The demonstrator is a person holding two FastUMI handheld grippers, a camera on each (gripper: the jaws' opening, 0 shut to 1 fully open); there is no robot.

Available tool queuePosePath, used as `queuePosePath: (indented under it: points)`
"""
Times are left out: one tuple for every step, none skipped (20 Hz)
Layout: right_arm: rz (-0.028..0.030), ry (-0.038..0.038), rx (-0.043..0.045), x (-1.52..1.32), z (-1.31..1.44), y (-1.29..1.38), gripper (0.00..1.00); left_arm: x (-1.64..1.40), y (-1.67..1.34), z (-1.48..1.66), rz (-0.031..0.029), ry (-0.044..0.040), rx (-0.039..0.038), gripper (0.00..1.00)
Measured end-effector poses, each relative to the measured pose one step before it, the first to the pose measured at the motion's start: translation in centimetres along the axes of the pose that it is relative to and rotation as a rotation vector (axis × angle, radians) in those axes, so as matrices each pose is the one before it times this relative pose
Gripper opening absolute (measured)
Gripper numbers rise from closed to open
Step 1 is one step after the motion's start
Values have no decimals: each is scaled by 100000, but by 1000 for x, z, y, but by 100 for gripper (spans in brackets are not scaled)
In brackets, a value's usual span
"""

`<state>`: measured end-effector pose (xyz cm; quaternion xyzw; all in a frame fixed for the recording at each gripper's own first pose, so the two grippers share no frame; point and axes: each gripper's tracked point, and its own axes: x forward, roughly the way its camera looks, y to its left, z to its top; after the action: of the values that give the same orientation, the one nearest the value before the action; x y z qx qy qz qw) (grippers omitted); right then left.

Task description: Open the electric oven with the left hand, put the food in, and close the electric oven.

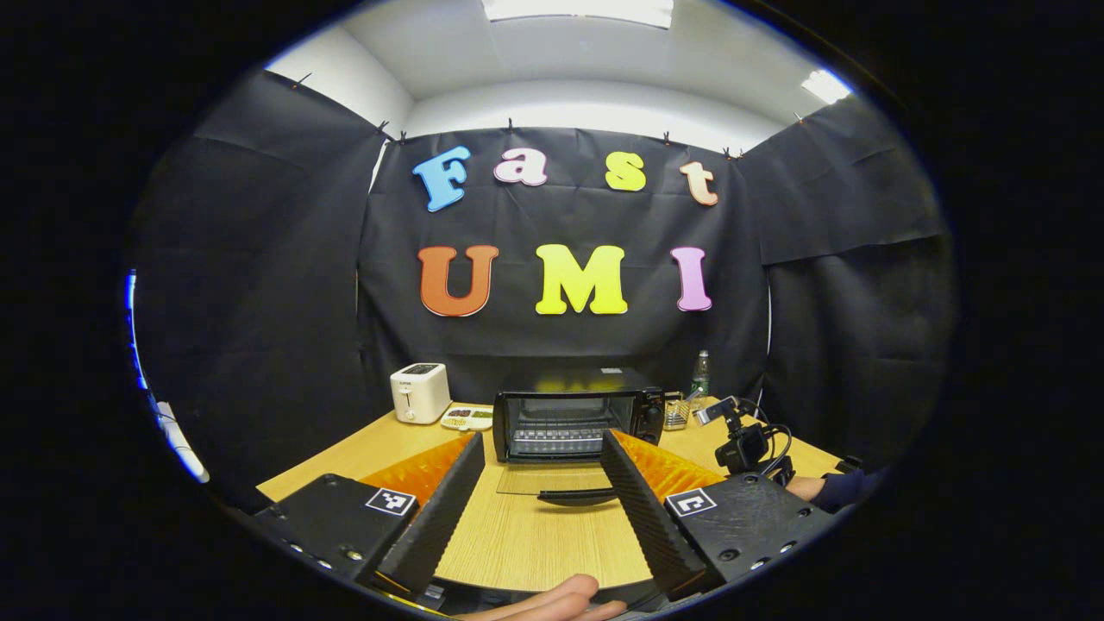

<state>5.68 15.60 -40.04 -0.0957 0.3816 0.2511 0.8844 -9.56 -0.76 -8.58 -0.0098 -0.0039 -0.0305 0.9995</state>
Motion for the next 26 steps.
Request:
queuePosePath:
  points:
    - [-321, -590, 197, -328, -183, -136, 58, 100, -13, -341, 127, 850, 231, 90]
    - [-33, -649, 843, -357, -136, -210, 58, 106, -21, -83, 25, -18, 228, 90]
    - [236, -913, 1326, -435, 101, -256, 58, -18, 51, 18, -158, 5, 311, 90]
    - [-129, -853, 1880, -371, 234, -244, 58, 11, 122, -37, 236, -16, 242, 90]
    - [604, -1495, 2034, -618, 403, -49, 58, 21, 68, 45, -264, -215, 291, 90]
    - [567, -2058, 1912, -623, 756, -13, 57, 34, -76, 68, -401, -399, 388, 90]
    - [342, -2412, 1997, -595, 937, 64, 57, 18, 108, -105, -172, 357, 96, 90]
    - [1051, -3040, 1847, -558, 1121, 228, 57, -6, 95, -122, -226, 245, 7, 90]
    - [948, -3556, 2208, -474, 1498, 282, 57, 109, 115, 66, -425, 63, 48, 90]
    - [1373, -3618, 2758, -286, 1454, 449, 57, -88, 108, 93, -334, -174, 132, 90]
    - [1753, -3311, 2832, -46, 1501, 626, 58, 35, 142, 108, -105, -209, 288, 90]
    - [1678, -3377, 3267, 235, 1391, 682, 58, 38, 239, 4, 193, -206, 310, 90]
    - [1058, -2969, 3438, 566, 1368, 609, 58, 141, 348, -133, 336, 164, 87, 90]
    - [176, -2571, 3606, 713, 1008, 420, 58, -4, 168, -104, 88, 286, -82, 90]
    - [999, -2665, 4132, 865, 961, 688, 57, 43, 138, -3, -178, 162, -165, 90]
    - [2153, -3420, 4457, 1004, 935, 1089, 57, 85, 177, 51, -47, -90, -175, 90]
    - [1891, -3321, 4281, 1173, 814, 942, 57, 89, 349, 43, 143, -169, 12, 90]
    - [1030, -2897, 3350, 1174, 476, 602, 57, 73, 225, 135, 57, -152, 177, 90]
    - [592, -2407, 2982, 1307, 384, 567, 57, -12, 371, -25, 90, -54, 144, 90]
    - [579, -1773, 2206, 1501, 13, 482, 57, 183, 292, -63, 57, 59, -3, 90]
    - [1054, -1696, 2221, 1531, 46, 623, 58, 273, 159, -119, -94, 91, -8, 90]
    - [-1208, 349, 1148, 1545, -242, 301, 57, 121, 331, -170, 26, 598, -58, 90]
    - [-506, 35, 484, 1476, -365, -46, 56, 236, 272, -73, 40, 256, -57, 90]
    - [-1053, 300, -132, 1472, -185, 135, 56, 149, 268, -228, -55, 532, -162, 90]
    - [-1586, -703, -751, 1464, 22, -5, 56, 224, 311, -114, -82, 394, -126, 90]
    - [-2409, -1472, -891, 1421, 18, -206, 56, 255, 347, -218, -152, 468, -162, 90]
